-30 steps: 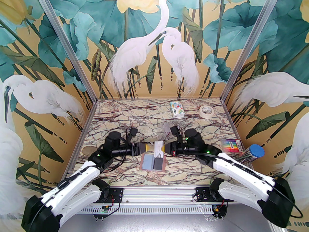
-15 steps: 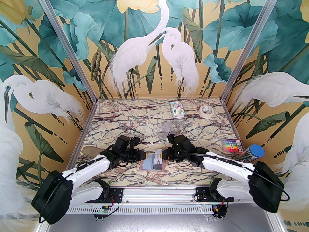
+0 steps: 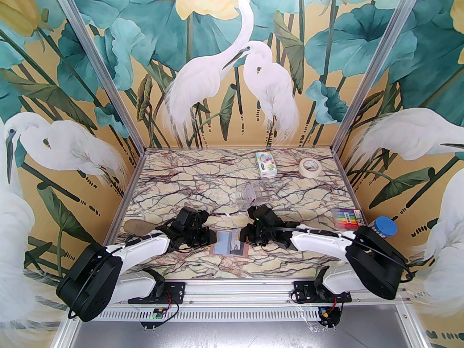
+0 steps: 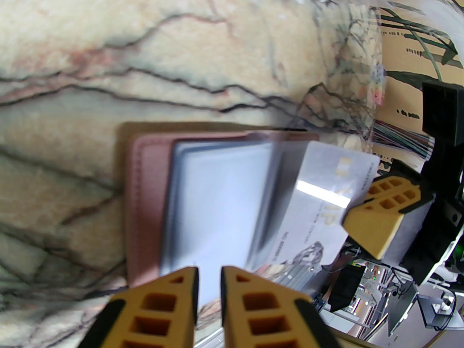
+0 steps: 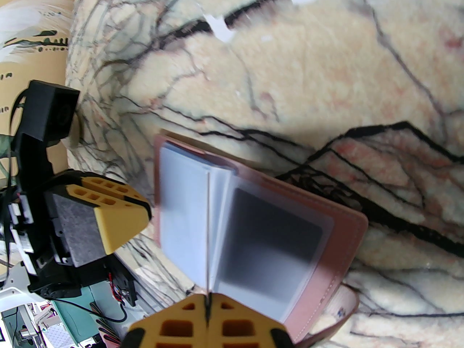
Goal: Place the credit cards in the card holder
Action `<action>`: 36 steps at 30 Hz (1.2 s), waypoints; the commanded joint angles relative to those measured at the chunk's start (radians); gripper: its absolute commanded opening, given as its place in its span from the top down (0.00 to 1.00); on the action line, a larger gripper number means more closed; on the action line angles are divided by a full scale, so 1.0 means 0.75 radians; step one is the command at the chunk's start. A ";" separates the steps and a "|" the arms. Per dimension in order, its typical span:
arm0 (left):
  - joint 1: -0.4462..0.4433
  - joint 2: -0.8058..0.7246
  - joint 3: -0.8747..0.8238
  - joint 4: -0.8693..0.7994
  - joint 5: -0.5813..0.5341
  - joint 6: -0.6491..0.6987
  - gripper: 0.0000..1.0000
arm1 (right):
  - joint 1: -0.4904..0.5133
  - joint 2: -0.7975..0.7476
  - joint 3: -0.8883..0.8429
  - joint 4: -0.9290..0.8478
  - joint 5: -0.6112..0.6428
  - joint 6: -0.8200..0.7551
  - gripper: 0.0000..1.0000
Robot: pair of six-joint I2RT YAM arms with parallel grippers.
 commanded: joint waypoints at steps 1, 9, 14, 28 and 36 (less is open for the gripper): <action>0.002 0.006 -0.012 0.009 -0.035 0.021 0.82 | 0.015 0.023 0.035 0.061 0.024 0.028 1.00; 0.000 0.030 -0.006 -0.028 -0.082 0.025 0.82 | 0.015 0.026 0.033 0.054 0.028 0.037 1.00; 0.002 0.051 -0.004 -0.034 -0.096 0.015 0.82 | 0.020 0.036 0.024 0.069 0.037 0.073 1.00; -0.002 0.084 -0.003 -0.046 -0.112 0.010 0.83 | 0.027 0.056 0.014 0.086 0.038 0.093 1.00; -0.006 0.094 -0.001 -0.047 -0.110 0.012 0.84 | 0.029 0.088 0.018 0.101 0.027 0.100 1.00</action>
